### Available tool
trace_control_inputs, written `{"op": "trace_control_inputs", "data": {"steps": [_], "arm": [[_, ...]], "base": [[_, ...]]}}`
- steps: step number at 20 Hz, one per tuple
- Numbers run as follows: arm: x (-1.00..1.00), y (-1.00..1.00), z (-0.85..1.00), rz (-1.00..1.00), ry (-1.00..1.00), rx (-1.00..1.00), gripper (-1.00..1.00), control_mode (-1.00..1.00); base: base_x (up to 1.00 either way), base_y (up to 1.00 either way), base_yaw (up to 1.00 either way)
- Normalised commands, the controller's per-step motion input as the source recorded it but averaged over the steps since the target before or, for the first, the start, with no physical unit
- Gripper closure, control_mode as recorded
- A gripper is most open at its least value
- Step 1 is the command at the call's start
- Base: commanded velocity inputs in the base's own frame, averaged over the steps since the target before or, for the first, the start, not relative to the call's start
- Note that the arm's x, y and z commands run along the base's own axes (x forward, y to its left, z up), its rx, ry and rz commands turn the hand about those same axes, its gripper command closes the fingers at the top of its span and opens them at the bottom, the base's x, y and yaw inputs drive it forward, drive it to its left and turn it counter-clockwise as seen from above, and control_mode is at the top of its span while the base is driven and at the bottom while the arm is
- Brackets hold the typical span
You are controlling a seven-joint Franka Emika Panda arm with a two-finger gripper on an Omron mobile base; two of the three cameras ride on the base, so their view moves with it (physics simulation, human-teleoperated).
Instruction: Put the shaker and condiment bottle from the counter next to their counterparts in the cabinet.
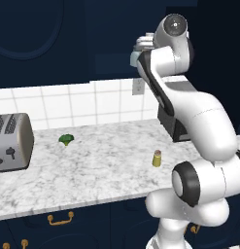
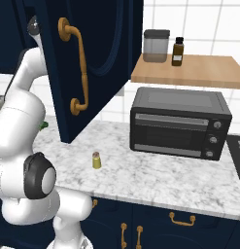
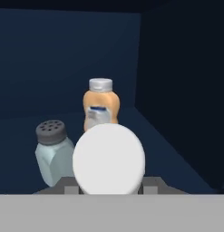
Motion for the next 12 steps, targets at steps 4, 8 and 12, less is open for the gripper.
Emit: {"op": "trace_control_inputs", "data": {"steps": [4, 8, 12], "arm": [[0.21, 0.00, -0.06, 0.03, 0.00, 0.00, 1.00, -1.00], [0.17, 0.00, -0.13, 0.05, 0.00, 0.00, 1.00, -1.00], [0.12, 0.00, -0.17, 0.05, 0.00, 0.00, 1.00, -1.00]], "base": [[0.00, 0.00, 0.00], [0.00, 0.00, 0.00], [0.00, 0.00, 0.00]]}}
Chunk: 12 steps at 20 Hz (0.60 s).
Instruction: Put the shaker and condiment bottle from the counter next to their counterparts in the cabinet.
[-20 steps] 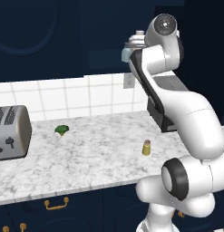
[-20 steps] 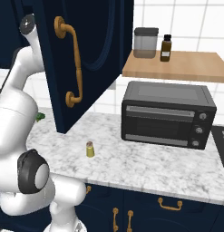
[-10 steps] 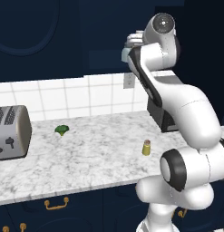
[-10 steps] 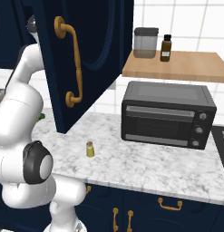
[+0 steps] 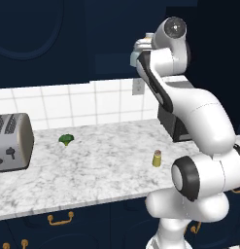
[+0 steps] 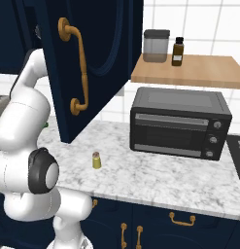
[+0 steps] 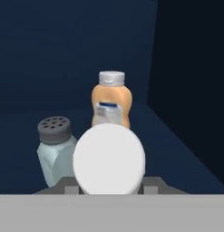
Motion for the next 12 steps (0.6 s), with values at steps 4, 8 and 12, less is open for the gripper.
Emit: {"op": "trace_control_inputs", "data": {"steps": [4, 8, 12], "arm": [[0.17, 0.00, -0.15, 0.05, 0.00, 0.00, 1.00, -1.00], [0.18, 0.00, -0.13, 0.05, 0.00, 0.00, 1.00, -1.00], [0.19, 0.00, -0.20, 0.05, 0.00, 0.00, 1.00, -1.00]], "base": [[0.00, 0.00, 0.00], [0.00, 0.00, 0.00], [0.00, 0.00, 0.00]]}}
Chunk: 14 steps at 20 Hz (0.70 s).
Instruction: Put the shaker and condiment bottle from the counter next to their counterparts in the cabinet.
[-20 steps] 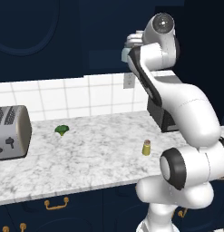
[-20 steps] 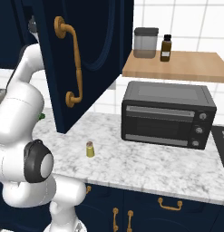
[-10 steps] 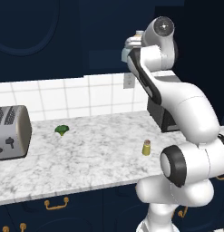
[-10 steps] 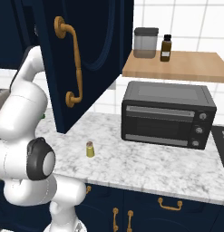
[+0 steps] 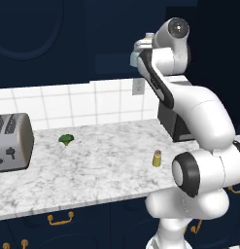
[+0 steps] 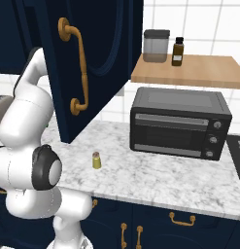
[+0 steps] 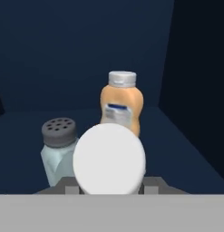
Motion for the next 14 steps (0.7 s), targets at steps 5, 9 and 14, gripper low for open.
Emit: {"op": "trace_control_inputs", "data": {"steps": [5, 9, 14], "arm": [[0.20, 0.01, -0.21, 0.01, 0.00, 0.00, -1.00, -1.00], [0.07, 0.00, -0.15, 0.00, 0.00, 0.00, -1.00, -1.00], [0.01, 0.00, -0.13, 0.01, -0.01, 0.00, -1.00, -1.00]], "base": [[0.00, 0.00, 0.00], [0.00, 0.00, 0.00], [0.00, 0.00, 0.00]]}}
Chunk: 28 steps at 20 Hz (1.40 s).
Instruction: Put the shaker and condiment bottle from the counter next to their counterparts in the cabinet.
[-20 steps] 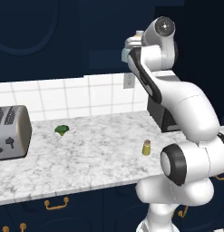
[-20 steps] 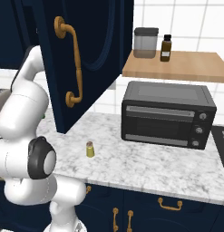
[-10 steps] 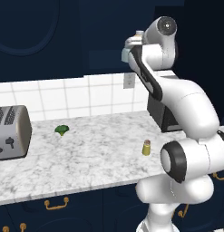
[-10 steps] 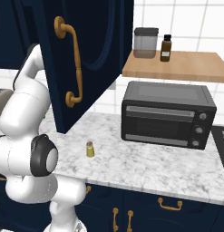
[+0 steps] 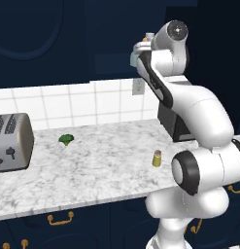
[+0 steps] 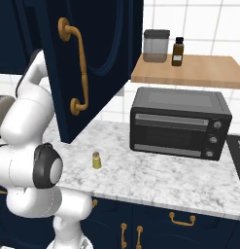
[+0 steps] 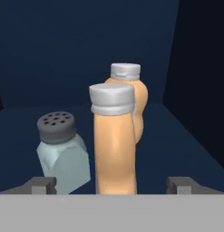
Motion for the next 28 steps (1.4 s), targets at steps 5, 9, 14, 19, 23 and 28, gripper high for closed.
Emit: {"op": "trace_control_inputs", "data": {"steps": [5, 9, 14, 19, 23, 28], "arm": [[0.00, 0.00, -0.11, 0.03, -0.04, 0.00, -1.00, -1.00], [0.00, 0.00, -0.10, 0.03, -0.04, 0.00, -1.00, -1.00], [-0.30, -0.08, 0.00, 0.00, -0.05, 0.00, -1.00, -1.00], [-0.90, -0.06, 0.00, 0.00, -0.09, 0.00, -1.00, -1.00], [-0.99, 0.00, -0.06, 0.00, -0.09, 0.00, -1.00, -1.00], [-0.79, 0.00, -0.21, 0.00, -0.01, 0.00, -1.00, -1.00]], "base": [[0.00, 0.00, 0.00], [0.00, 0.00, 0.00], [0.00, 0.00, 0.00], [0.00, 0.00, 0.00], [0.00, 0.00, 0.00], [0.00, 0.00, 0.00]]}}
